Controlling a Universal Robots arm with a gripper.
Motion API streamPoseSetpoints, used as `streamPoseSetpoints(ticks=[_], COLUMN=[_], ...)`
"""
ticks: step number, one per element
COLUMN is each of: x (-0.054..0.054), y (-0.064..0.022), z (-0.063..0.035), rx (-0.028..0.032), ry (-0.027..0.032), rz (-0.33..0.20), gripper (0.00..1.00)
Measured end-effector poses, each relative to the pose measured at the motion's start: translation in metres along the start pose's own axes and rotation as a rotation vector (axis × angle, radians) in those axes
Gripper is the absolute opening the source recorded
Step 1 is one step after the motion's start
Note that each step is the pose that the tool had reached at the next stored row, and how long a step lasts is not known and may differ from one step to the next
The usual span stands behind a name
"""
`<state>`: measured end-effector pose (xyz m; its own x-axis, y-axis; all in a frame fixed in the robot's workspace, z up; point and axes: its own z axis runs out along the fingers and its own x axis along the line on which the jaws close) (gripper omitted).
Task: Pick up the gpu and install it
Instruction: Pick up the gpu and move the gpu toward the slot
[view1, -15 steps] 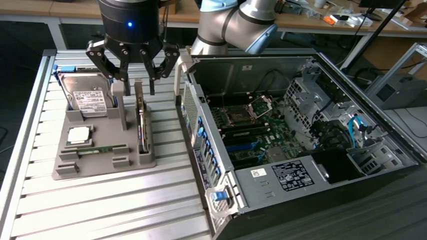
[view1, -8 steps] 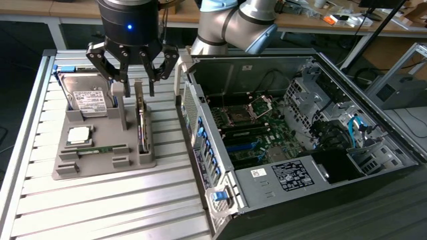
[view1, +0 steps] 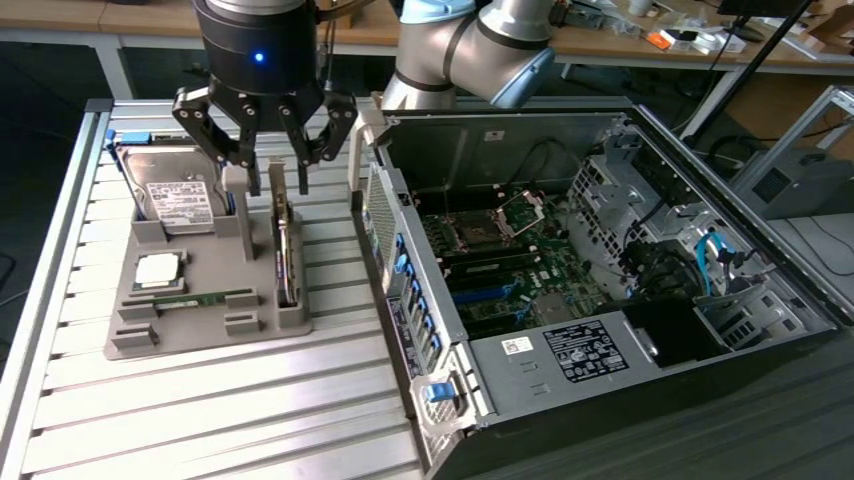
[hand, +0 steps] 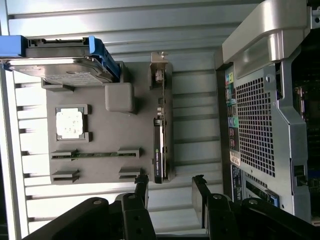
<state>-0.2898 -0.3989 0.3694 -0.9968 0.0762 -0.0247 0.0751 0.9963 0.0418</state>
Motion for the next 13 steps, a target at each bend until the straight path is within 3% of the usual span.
streamPoseSetpoints(ticks=[13], x=[0.0001], y=[-0.0002], z=[0.0036], rx=[0.0000], ry=[0.0000], rz=[0.000], gripper=[0.48])
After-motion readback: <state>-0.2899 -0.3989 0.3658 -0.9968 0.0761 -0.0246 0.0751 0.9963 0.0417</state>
